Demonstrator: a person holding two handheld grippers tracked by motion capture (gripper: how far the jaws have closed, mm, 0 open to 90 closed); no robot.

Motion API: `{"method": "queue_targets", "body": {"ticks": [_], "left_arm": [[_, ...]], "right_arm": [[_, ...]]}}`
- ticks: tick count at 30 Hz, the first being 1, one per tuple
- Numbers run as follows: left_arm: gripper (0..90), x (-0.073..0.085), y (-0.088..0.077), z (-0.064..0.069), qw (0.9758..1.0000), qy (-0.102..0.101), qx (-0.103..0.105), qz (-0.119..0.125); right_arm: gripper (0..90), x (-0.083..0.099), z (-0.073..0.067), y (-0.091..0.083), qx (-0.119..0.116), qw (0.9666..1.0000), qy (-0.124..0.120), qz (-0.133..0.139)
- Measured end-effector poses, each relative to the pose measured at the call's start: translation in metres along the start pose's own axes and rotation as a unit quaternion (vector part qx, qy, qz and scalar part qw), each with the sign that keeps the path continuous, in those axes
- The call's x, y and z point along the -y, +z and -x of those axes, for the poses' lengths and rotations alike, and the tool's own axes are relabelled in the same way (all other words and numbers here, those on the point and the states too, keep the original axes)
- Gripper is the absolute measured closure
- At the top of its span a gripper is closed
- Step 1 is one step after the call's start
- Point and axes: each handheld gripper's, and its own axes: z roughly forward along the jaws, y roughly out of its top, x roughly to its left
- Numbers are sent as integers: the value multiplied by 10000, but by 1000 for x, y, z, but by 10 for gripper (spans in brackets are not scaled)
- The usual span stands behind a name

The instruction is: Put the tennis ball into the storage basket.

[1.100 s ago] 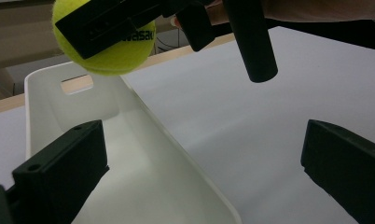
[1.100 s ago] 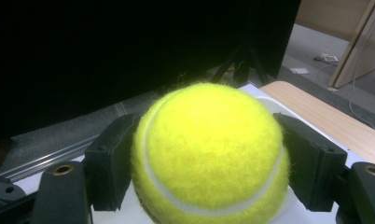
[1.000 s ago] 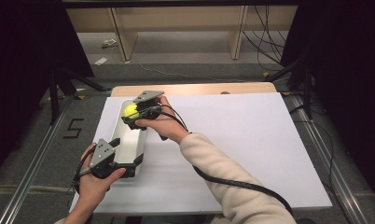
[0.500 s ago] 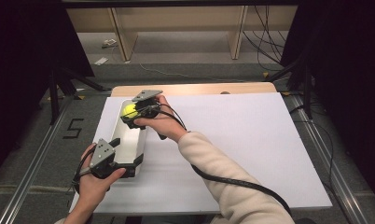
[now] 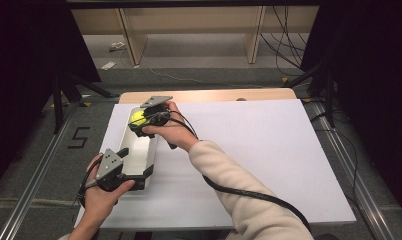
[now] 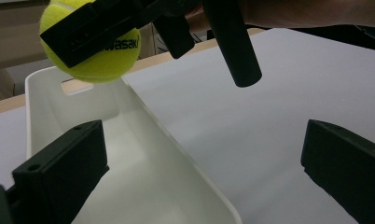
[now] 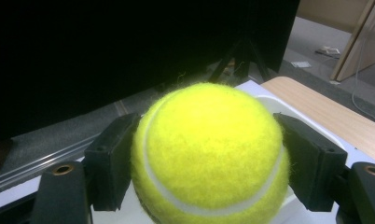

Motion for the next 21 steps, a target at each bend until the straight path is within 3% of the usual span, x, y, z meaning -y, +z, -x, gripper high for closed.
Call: {"method": "queue_targets", "body": {"ticks": [21], "left_arm": [[0,0,-1,0,10000,-10,-5,4]], "right_arm": [[268,-1,1,9,3,10000,82,-27]]}}
